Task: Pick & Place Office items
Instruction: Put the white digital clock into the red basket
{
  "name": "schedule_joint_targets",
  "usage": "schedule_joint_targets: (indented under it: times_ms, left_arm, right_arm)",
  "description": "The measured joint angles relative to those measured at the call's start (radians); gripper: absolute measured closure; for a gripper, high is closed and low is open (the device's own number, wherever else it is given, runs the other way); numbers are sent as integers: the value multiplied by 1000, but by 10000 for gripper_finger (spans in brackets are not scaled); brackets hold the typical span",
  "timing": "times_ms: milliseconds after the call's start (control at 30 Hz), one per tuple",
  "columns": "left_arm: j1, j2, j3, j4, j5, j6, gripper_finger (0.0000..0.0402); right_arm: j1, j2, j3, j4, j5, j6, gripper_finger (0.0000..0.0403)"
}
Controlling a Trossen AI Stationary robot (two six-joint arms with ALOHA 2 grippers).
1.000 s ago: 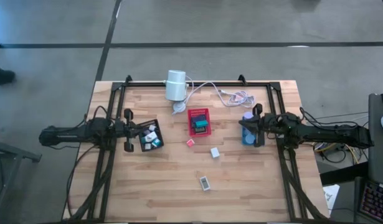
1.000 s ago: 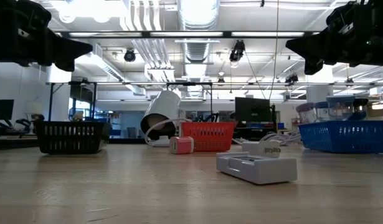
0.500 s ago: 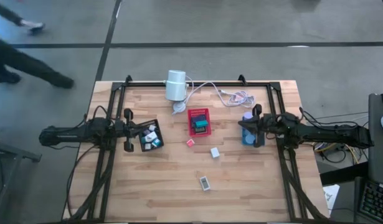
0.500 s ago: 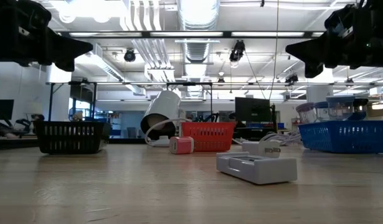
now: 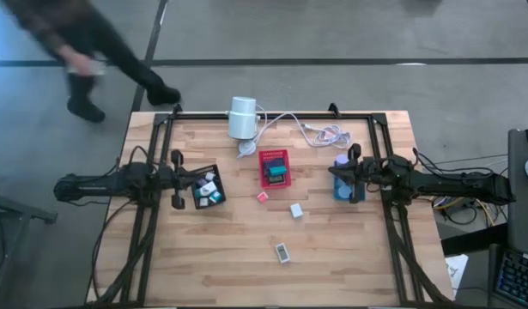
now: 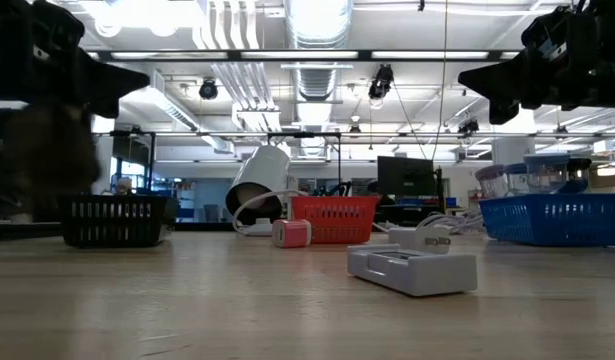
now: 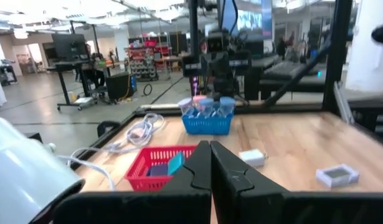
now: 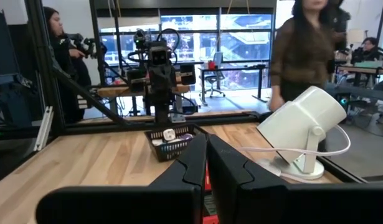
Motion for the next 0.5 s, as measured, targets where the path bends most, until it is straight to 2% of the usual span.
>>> schedule_joint_targets:
  times_ms: [267,367,500]
  left_arm:
    - [0,0,10,71,-7,-27,401]
    - [0,0,23,90,-64,-41,401]
    - [0,0,41,140,-90,28,401]
  right_arm:
    - [5,0,0,-1,0,15,390]
    - [6,0,0,-1,-1,23,390]
    - [6,-1,0,4,-1,17,390]
